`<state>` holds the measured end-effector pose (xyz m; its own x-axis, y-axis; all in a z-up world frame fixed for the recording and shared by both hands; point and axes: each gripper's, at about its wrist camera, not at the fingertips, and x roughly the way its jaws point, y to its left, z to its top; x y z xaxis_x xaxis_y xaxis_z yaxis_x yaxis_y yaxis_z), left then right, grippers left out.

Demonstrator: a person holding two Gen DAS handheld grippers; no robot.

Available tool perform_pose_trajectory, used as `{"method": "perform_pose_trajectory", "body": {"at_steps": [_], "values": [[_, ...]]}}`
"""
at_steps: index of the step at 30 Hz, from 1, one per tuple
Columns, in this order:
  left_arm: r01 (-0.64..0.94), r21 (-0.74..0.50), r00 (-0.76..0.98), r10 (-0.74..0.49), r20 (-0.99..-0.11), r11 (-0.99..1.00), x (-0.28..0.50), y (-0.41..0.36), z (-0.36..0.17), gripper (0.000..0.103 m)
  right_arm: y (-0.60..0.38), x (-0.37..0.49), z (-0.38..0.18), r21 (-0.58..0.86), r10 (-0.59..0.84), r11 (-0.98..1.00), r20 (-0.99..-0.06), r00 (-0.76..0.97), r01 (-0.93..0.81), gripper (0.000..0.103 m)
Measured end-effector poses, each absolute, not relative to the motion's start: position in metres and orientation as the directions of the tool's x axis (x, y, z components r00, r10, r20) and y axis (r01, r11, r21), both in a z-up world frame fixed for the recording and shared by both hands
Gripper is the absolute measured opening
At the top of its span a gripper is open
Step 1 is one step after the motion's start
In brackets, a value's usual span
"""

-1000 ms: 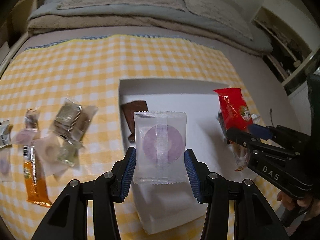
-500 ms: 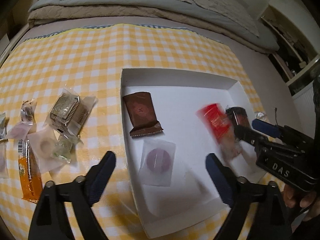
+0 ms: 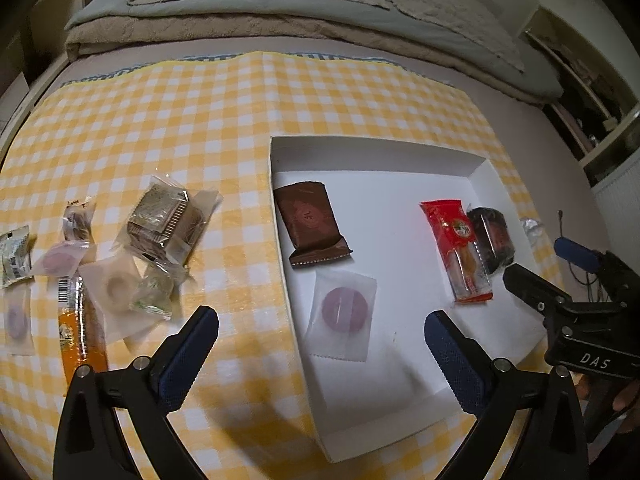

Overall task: Organize snacks
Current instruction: 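Withdraw both grippers from the tray toward the remaining snacks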

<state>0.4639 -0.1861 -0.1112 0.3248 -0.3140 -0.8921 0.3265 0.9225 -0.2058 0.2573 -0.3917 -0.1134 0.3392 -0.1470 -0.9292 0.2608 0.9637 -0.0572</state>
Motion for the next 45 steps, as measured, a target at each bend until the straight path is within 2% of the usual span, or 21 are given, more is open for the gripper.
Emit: {"method": "perform_pose_trajectory", "body": {"at_steps": [11, 24, 38, 41, 45], "values": [[0.337, -0.173, 0.413, -0.311, -0.856, 0.926, 0.438, -0.14, -0.065, 0.103, -0.372, 0.248, -0.082, -0.019, -0.139, 0.959, -0.9, 0.412, 0.283, 0.103], [0.225, -0.108, 0.499, -0.209, -0.841, 0.968, 0.405, -0.033, -0.034, 0.103, -0.295, 0.269, -0.077, 0.042, -0.051, 0.981, -0.889, 0.456, 0.191, 0.103], [0.133, -0.061, 0.482, -0.119, -0.868, 0.989, 0.399, 0.038, -0.042, 0.103, -0.208, 0.298, -0.099, 0.12, 0.075, 0.99, -0.894, 0.443, 0.076, 0.103], [0.143, -0.056, 0.46, -0.116, -0.88, 0.988, 0.402, 0.036, -0.051, 0.103, -0.202, 0.309, -0.11, 0.166, 0.108, 0.981, -0.899, 0.424, 0.103, 0.103], [0.186, -0.007, 0.429, -0.088, -0.899, 0.983, 0.407, 0.02, -0.071, 0.103, -0.204, 0.327, -0.128, 0.3, 0.215, 0.939, -0.895, 0.391, 0.169, 0.103]]}}
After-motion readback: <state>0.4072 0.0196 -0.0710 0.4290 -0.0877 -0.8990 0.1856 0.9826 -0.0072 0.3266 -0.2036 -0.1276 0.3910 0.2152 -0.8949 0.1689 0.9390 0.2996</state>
